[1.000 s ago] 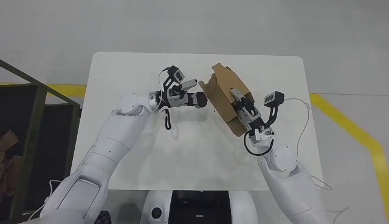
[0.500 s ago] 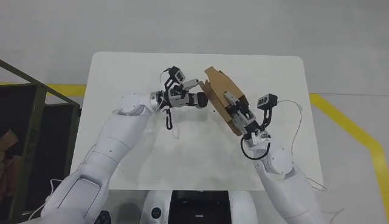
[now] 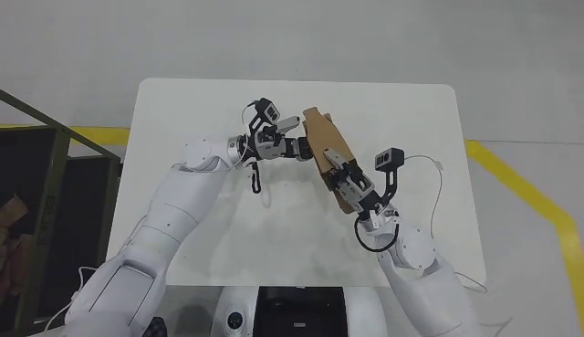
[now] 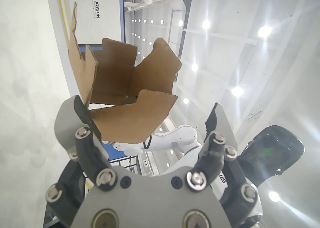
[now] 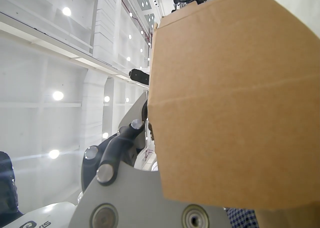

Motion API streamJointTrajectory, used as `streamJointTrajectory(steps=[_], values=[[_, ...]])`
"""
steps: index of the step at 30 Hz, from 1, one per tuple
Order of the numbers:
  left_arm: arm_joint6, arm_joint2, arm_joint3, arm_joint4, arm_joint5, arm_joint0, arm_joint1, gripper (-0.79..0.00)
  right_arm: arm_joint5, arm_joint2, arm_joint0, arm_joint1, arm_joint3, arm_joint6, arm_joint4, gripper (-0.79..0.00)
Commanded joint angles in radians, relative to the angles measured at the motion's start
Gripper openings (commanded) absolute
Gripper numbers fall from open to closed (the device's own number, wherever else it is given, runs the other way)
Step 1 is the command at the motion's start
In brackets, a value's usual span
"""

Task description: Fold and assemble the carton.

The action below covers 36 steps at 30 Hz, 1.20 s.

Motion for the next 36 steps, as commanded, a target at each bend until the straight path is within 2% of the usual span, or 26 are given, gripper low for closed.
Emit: streamJointTrajectory(steps=[1,6,10,14,23,27,30,36], values=[[-0.001,-0.002,0.001,-0.001,-0.002,0.0,-0.001,0.0,0.002,-0.006,0.0,-0.001,-0.002,0.002,-0.007,-0.785],[-0.006,-0.011,0.0,-0.004,-0.005,0.002,0.0,0.0,-0.003,-0.01,0.002,-0.002,-0.001,-0.018,-0.043,-0.785],[-0.007,-0.041,-0.003,-0.005,-0.01,0.007,0.007,0.0,-0.013,0.028,0.011,0.001,0.007,-0.052,-0.088,-0.785],[-0.005,-0.083,-0.013,0.0,-0.007,0.02,0.02,0.0,0.009,0.074,0.028,0.01,0.024,-0.024,-0.136,-0.785],[0.006,-0.167,-0.052,0.014,0.013,0.057,0.045,0.0,0.013,0.152,0.106,0.035,0.119,0.276,-0.111,-0.785],[0.013,-0.188,-0.072,0.014,0.023,0.07,0.051,0.0,0.011,0.162,0.142,0.048,0.163,0.475,-0.096,-0.785],[0.011,-0.196,-0.086,0.011,0.035,0.079,0.054,0.0,0.01,0.173,0.162,0.059,0.188,0.582,-0.113,-0.785],[-0.005,-0.189,-0.103,0.032,0.068,0.084,0.057,0.0,0.012,0.178,0.183,0.07,0.216,0.684,-0.111,-0.785]])
